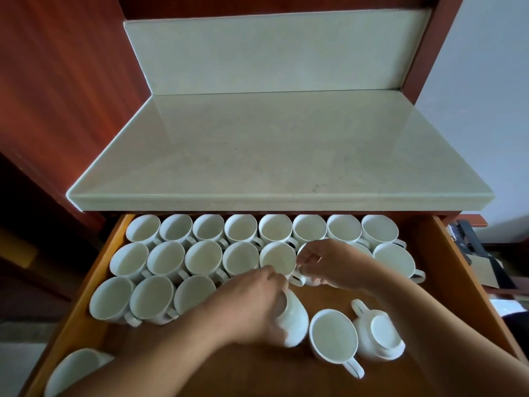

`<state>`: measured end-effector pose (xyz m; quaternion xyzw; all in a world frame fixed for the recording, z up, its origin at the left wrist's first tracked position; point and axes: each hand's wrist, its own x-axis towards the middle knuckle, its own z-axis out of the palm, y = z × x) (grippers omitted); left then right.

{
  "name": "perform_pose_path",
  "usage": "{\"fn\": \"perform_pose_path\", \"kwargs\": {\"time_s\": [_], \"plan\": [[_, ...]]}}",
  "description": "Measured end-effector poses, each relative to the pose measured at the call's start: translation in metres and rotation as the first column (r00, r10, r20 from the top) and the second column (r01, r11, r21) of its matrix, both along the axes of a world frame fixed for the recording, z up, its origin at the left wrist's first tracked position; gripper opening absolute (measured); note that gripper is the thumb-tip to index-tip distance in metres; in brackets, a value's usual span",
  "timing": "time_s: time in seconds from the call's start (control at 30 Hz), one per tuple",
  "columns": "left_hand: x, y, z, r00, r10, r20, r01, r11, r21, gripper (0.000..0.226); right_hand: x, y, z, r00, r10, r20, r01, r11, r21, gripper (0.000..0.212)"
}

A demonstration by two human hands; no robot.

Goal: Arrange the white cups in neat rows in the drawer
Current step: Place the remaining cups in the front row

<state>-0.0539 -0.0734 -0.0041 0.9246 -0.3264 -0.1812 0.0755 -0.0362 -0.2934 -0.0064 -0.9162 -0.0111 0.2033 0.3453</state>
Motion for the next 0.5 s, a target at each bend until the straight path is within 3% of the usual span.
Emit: {"fn": "perform_pose_path", "kwargs": {"time_s": [0.07, 0.13, 0.2, 0.27, 0.33, 0.4, 0.43, 0.5], "plan": [[0.012, 0.006, 0.015, 0.986, 0.131, -0.106, -0.141, 0.986, -0.088, 0.072, 0.002, -0.002, 0.004, 0.999, -0.032, -0.023, 0.035, 0.991, 0.13, 0.006], [0.025, 0.013, 0.023, 0.931, 0.257, -0.259, -0.315, 0.924, -0.217, 0.062, 0.003, -0.003, 0.009, 0.997, -0.039, -0.068, 0.062, 0.922, 0.383, 0.019], [0.032, 0.019, 0.022, 0.807, 0.298, -0.511, -0.528, 0.75, -0.397, 0.052, 0.002, -0.005, 0.013, 0.995, 0.01, -0.098, 0.05, 0.811, 0.583, 0.047], [0.034, 0.019, 0.018, 0.617, 0.214, -0.757, -0.744, 0.472, -0.473, 0.046, 0.001, -0.004, 0.02, 0.993, 0.079, -0.089, 0.004, 0.722, 0.692, 0.057], [0.034, 0.015, 0.014, 0.415, 0.071, -0.907, -0.888, 0.249, -0.387, 0.05, 0.001, -0.001, 0.025, 0.995, 0.073, -0.071, -0.002, 0.707, 0.707, 0.065], [0.033, 0.012, 0.011, 0.302, -0.002, -0.953, -0.937, 0.183, -0.298, 0.049, 0.002, 0.003, 0.028, 0.999, 0.037, -0.002, -0.028, 0.772, 0.635, 0.072], [0.034, 0.012, 0.009, 0.298, 0.0, -0.954, -0.936, 0.196, -0.293, 0.047, 0.002, 0.005, 0.029, 0.999, 0.009, 0.031, -0.025, 0.813, 0.582, 0.071], [0.035, 0.016, 0.004, 0.388, 0.056, -0.92, -0.896, 0.258, -0.362, 0.046, 0.001, 0.009, 0.034, 0.996, -0.041, 0.073, 0.006, 0.904, 0.427, 0.072]]}}
